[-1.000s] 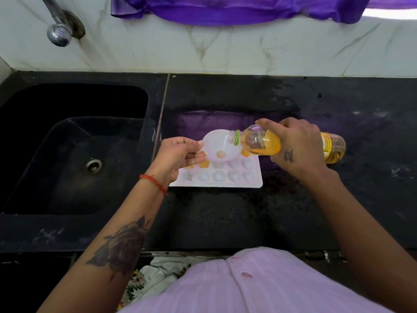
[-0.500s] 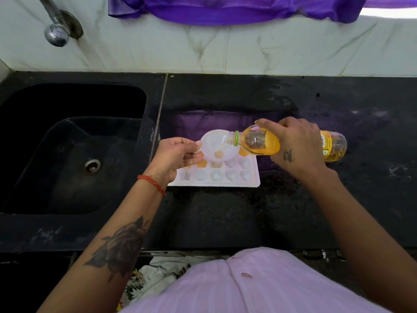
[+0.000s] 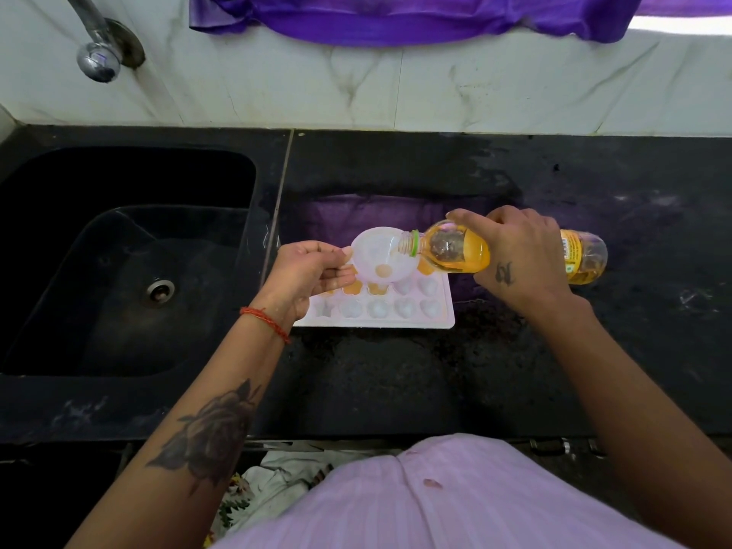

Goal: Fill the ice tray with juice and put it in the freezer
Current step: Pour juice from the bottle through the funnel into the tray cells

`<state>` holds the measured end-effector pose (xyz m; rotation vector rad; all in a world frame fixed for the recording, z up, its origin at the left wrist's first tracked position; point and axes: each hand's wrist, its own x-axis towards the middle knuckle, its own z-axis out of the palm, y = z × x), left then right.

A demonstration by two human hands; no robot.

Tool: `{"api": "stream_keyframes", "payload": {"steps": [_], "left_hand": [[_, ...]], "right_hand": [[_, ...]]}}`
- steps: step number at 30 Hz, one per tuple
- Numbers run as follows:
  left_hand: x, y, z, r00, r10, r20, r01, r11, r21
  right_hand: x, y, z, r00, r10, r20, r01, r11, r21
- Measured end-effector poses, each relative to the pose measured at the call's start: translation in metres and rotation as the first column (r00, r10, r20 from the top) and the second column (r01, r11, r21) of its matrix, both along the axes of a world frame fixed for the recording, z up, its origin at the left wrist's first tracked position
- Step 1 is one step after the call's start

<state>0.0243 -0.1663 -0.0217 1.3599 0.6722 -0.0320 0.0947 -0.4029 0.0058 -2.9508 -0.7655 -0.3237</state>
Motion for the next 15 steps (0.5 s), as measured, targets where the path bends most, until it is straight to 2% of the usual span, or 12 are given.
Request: {"api": "stream_keyframes", "payload": {"steps": [15], "left_hand": [[0.0034,-0.0035,0.0053,0.999,-0.024,0.041,0.024,1.000,-0.020]], "right_hand": [[-0.0007,-0.0036,0.0033,0.998,-0.022,-0.055,0.026,0.996,0.082]]}}
